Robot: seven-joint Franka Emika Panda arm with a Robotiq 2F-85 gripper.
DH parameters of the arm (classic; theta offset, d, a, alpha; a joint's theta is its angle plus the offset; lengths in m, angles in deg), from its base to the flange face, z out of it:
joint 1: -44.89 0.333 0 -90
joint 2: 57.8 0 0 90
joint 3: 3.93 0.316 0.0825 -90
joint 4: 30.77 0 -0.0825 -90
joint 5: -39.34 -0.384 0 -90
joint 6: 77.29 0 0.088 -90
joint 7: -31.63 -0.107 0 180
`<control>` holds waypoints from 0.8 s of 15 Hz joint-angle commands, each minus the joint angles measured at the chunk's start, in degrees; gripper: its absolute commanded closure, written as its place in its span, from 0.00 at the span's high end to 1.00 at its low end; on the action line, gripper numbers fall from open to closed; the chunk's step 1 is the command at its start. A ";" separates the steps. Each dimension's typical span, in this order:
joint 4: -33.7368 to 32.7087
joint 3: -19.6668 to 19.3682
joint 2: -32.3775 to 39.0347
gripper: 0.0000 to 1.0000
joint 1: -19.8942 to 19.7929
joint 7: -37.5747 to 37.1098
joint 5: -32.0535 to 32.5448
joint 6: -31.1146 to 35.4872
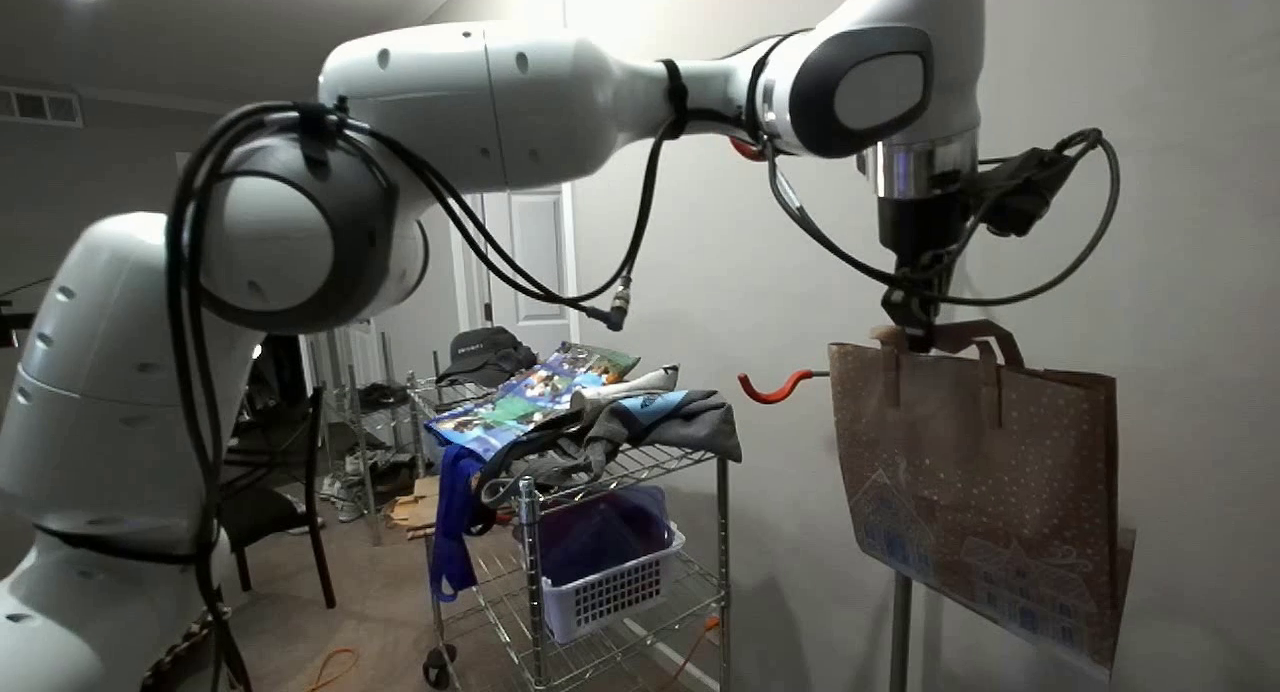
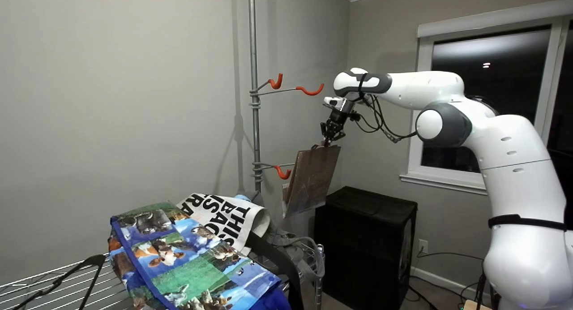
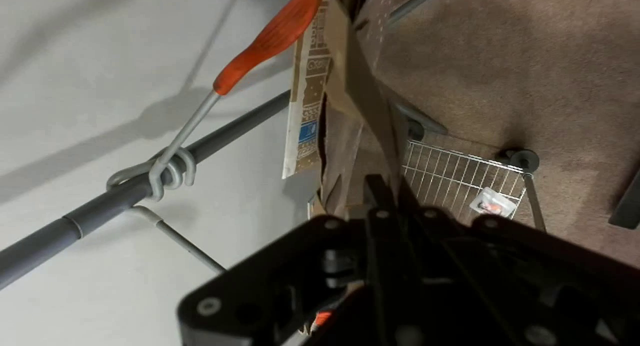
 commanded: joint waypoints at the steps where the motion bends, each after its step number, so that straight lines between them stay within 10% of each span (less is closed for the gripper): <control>1: 13.83 -2.13 -10.35 0.04 5.49 -11.30 9.75 3.03; 6: 26.64 -0.69 -17.79 0.04 11.29 -25.84 21.19 -0.45; 12: 32.88 -1.54 -21.44 0.04 17.70 -30.04 20.46 -6.62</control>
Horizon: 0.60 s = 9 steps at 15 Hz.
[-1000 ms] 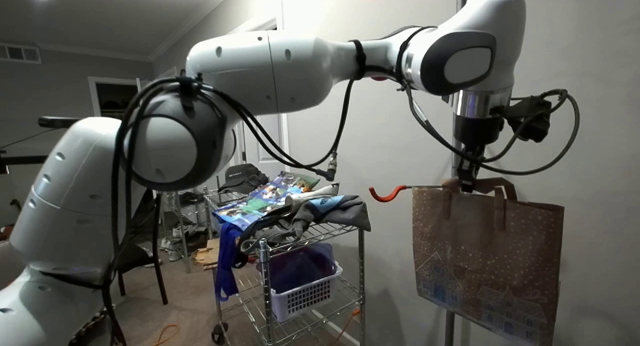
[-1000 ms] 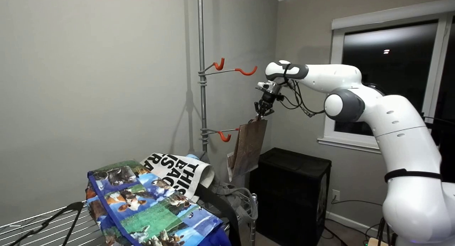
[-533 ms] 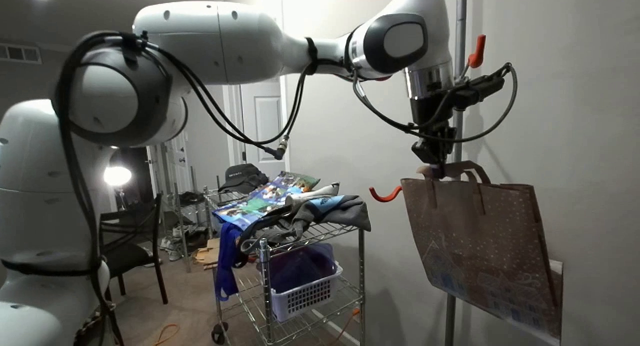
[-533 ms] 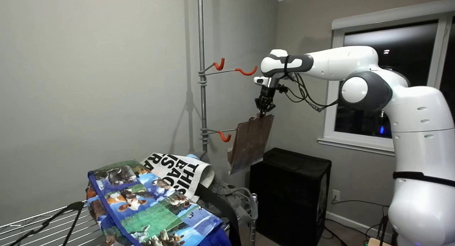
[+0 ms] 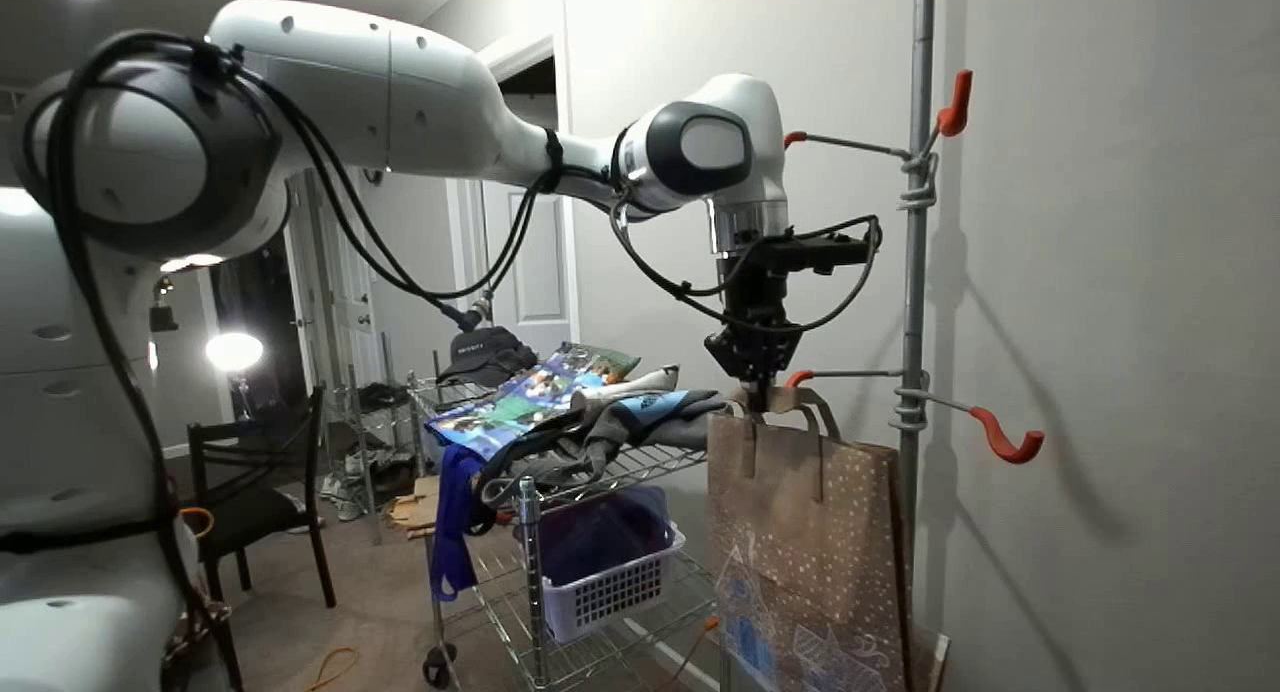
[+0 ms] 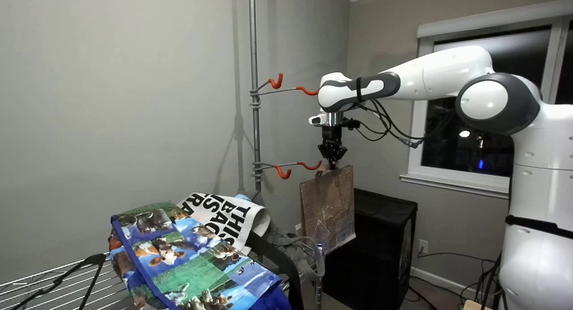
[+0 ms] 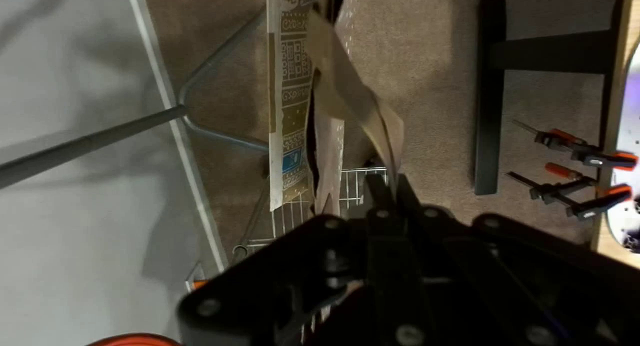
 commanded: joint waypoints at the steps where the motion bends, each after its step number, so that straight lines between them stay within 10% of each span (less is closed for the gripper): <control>1: 2.97 -0.48 -3.03 0.04 2.57 -2.14 -0.44 -3.92; 9: -4.45 -1.76 0.89 0.04 2.71 -4.82 -16.28 -10.96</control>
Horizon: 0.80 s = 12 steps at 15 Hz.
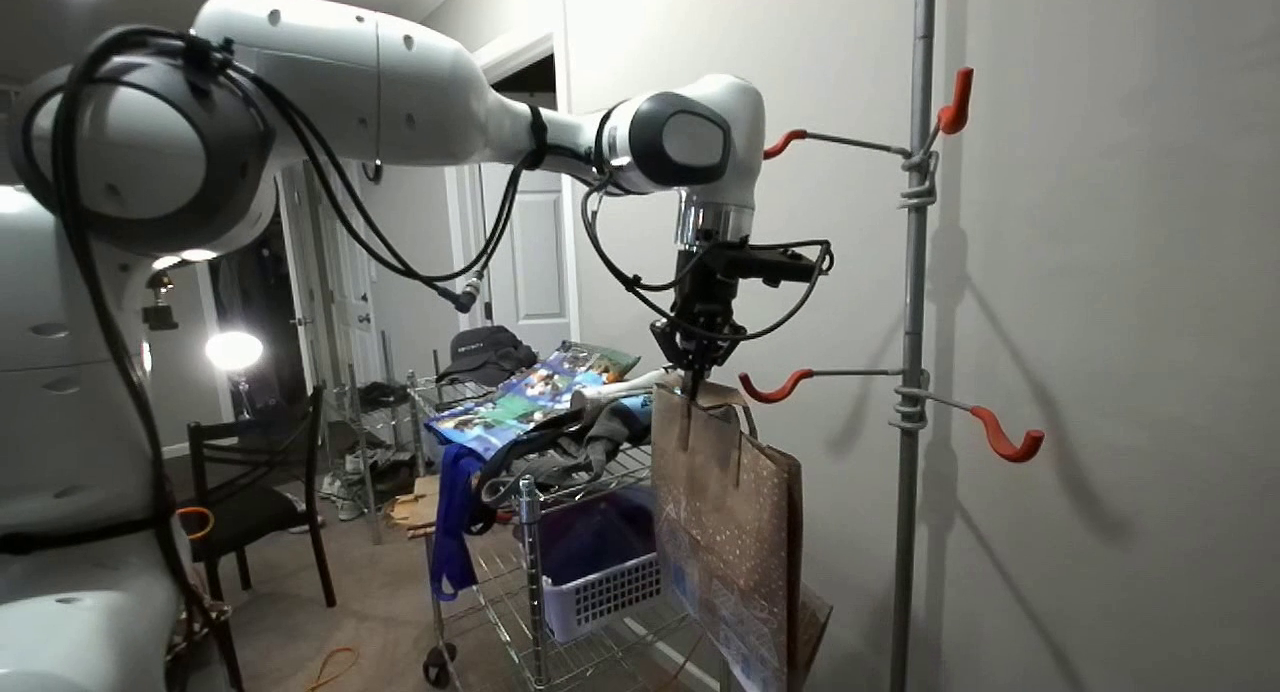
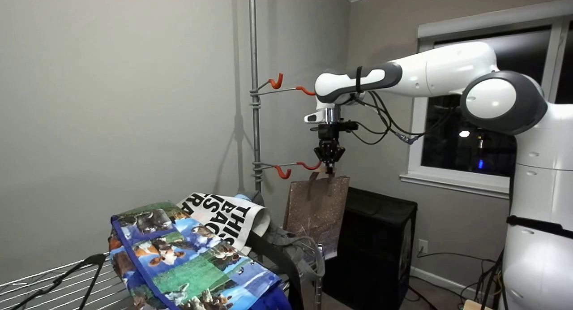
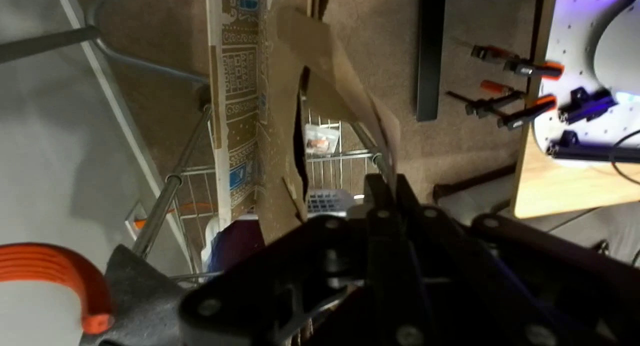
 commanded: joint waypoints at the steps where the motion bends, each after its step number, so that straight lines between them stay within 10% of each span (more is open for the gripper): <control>1: -3.81 -1.47 2.31 0.04 -0.66 -3.59 -9.82 0.56; 12: -4.84 -1.80 7.61 0.04 -1.41 -6.94 -21.18 14.81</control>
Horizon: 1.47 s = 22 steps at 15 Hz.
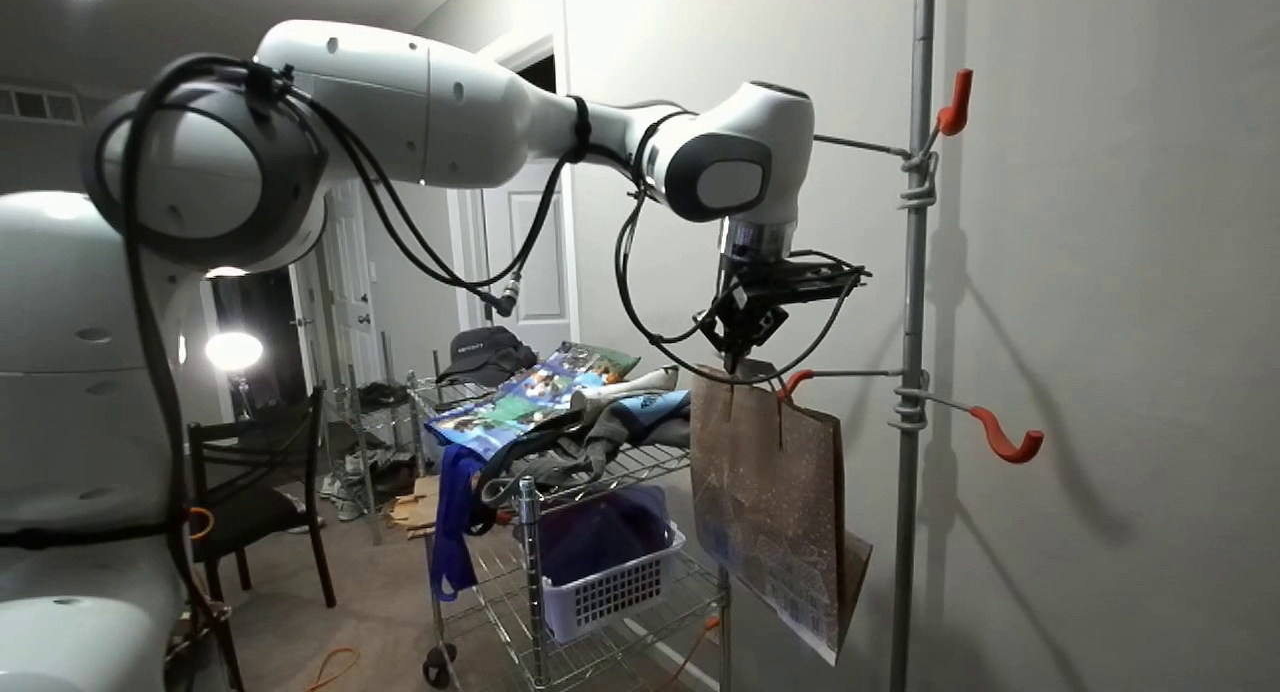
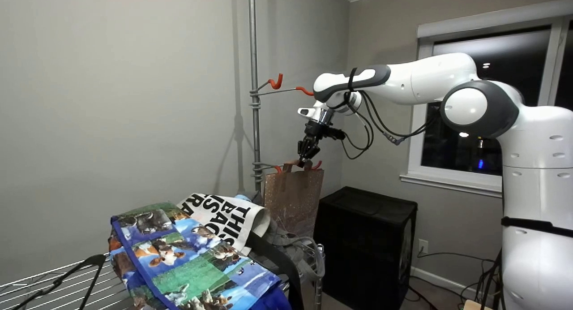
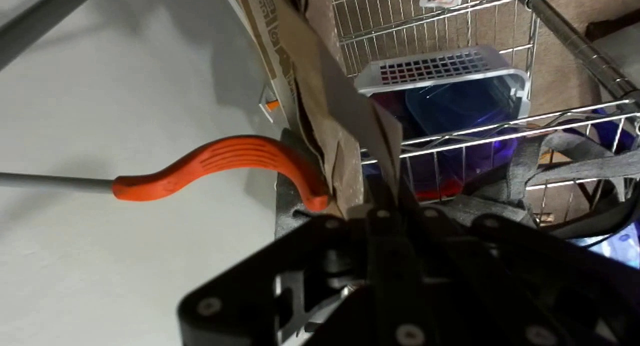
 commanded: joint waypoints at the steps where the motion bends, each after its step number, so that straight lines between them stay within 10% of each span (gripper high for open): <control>1: -1.74 0.75 2.24 0.04 -0.95 -0.91 -1.11 -1.57; 10: -6.90 0.78 4.82 0.04 -2.42 -5.79 -3.66 -8.91; 22: -8.27 1.82 6.65 0.04 -2.74 -15.17 -5.00 1.07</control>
